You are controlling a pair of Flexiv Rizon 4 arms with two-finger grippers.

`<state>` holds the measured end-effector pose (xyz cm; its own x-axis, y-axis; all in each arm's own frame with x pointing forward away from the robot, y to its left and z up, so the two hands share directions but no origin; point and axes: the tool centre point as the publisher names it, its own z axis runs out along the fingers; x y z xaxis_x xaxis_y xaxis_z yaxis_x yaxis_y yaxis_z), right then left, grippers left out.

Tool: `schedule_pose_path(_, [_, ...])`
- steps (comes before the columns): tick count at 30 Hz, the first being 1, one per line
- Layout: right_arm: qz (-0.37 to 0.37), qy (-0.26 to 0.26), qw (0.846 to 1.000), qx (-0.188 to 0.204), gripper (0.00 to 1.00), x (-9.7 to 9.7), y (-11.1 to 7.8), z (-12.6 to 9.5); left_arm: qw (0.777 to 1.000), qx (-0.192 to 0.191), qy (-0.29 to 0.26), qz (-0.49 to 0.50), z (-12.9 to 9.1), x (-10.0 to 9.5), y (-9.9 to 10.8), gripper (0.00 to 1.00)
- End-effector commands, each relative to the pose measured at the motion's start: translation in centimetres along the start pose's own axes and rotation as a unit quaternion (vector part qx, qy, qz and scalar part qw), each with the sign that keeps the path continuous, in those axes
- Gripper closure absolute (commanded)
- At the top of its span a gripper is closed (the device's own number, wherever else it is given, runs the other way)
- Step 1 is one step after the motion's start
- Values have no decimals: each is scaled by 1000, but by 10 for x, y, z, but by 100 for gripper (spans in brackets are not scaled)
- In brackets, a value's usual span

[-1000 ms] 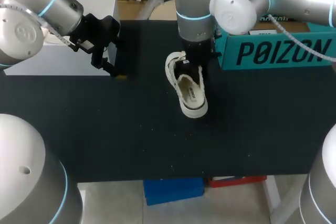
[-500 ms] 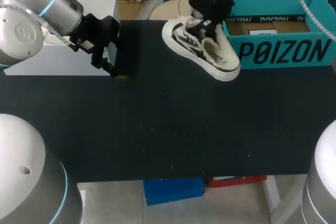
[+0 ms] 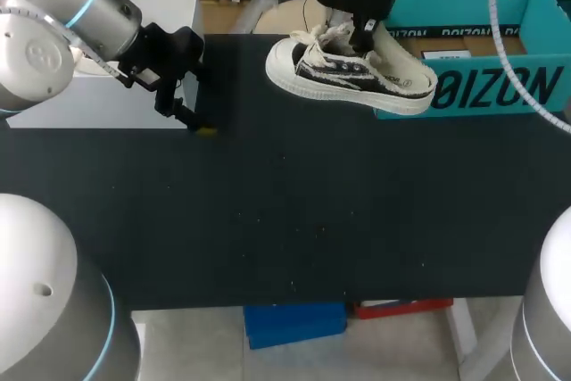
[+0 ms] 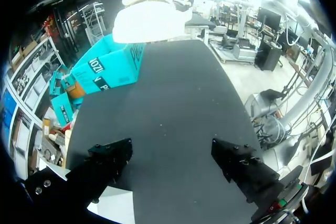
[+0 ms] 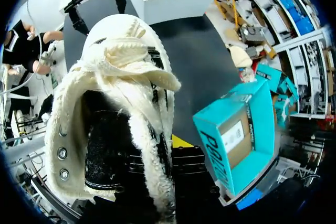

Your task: Take the shoe out of the shoebox, open the shoe tongue, remove and reinsert the insole, then place the shoe into the shoebox

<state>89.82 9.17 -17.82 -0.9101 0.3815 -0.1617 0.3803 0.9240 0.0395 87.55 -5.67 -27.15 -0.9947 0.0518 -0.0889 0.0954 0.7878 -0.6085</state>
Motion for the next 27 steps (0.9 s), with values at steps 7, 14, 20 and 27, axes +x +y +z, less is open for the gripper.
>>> schedule_pose_path(7, [-37, 14, 998, 55, 100, -42, -40, 16, 1000, 0, -2, 1, 1, 0, 0, 0])
schedule_pose_path(14, [-46, 16, 996, 73, 100, -103, -72, 31, 1000, 0, -2, 1, 1, 0, 0, 0])
schedule_pose_path(20, [-75, 9, 994, 77, 100, -159, -93, 42, 1000, 0, -2, 1, 1, 0, 0, 0])
schedule_pose_path(27, [-87, 11, 993, 79, 100, -224, -121, 52, 1000, 0, -2, 1, 1, 0, 0, 0])
